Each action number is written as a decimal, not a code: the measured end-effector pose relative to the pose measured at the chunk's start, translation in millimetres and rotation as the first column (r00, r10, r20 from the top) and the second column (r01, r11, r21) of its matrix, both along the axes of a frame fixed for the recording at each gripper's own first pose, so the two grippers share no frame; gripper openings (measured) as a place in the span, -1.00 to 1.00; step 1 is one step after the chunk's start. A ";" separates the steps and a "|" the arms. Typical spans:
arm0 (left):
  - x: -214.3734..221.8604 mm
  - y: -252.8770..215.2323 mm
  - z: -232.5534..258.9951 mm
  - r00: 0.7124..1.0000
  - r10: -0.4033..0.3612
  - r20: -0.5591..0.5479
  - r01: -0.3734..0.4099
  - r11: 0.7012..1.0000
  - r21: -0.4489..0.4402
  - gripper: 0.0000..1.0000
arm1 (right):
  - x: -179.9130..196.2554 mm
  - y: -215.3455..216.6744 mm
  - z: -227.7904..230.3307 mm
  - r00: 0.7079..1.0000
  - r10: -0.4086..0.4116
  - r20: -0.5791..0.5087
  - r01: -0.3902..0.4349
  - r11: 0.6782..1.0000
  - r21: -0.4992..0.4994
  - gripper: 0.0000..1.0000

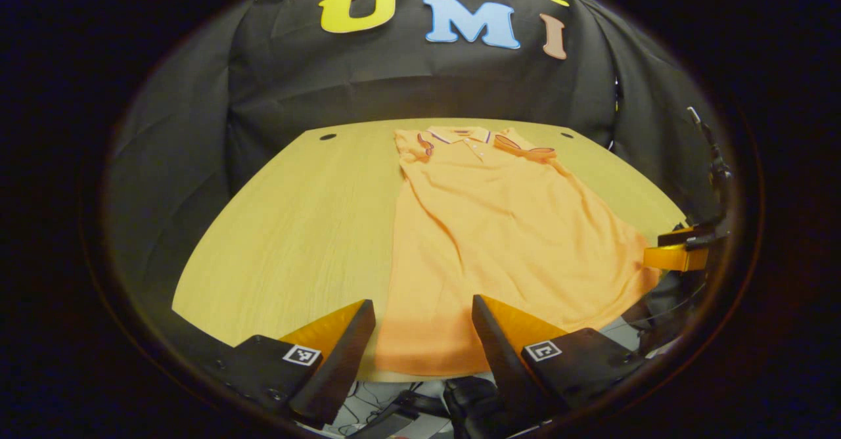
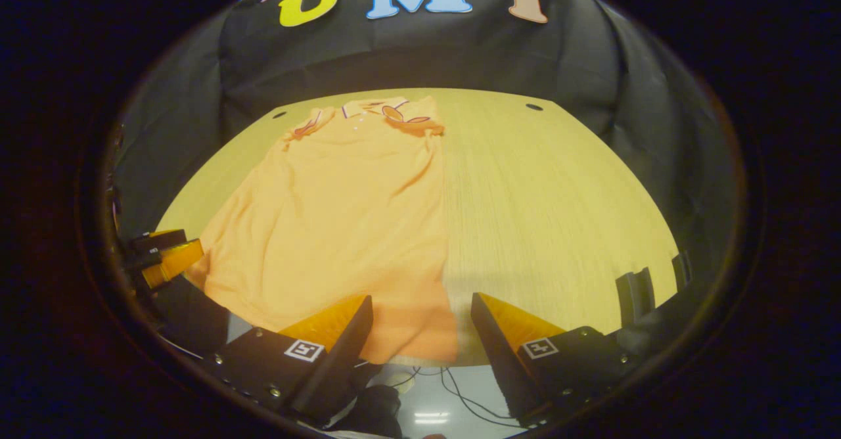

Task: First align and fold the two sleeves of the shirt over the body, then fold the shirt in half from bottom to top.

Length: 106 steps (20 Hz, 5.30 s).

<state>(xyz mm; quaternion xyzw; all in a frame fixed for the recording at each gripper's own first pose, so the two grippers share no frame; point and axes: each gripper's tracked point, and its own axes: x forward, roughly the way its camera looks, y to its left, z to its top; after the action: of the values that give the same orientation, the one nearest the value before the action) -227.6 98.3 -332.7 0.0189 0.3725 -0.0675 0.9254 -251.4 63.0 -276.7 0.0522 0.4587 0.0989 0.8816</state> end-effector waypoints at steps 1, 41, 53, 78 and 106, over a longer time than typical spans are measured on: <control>-1.4 -0.8 -3.2 1.000 0.000 0.001 0.000 1.000 -0.002 0.97 | -3.6 1.1 -1.4 1.000 0.001 -0.008 -0.001 1.000 -0.001 0.87; 145.6 -30.8 121.1 0.975 0.050 0.217 -0.042 0.998 -0.045 -0.87 | 154.5 5.3 135.3 0.959 -0.039 0.281 -0.006 0.987 0.159 -1.00; 304.6 -53.0 132.4 0.954 -0.066 0.294 0.079 0.996 -0.032 -0.88 | 291.2 18.7 145.8 0.941 -0.111 0.320 0.069 0.988 0.140 -1.00; 520.3 -32.6 58.6 0.960 -0.068 0.272 0.083 0.996 -0.041 -0.88 | 485.1 43.2 73.9 0.955 -0.147 0.258 0.142 0.989 0.038 -1.00; 512.7 -42.5 77.4 0.955 -0.056 0.291 0.059 0.998 -0.002 0.19 | 481.9 42.5 81.3 0.948 -0.094 0.305 0.104 0.994 -0.017 0.31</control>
<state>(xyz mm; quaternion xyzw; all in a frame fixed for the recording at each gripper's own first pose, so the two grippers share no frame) 285.1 55.8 -255.3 0.0347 0.2315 -0.0930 0.9677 230.5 105.5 -195.4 0.0449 0.3161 0.0538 0.9461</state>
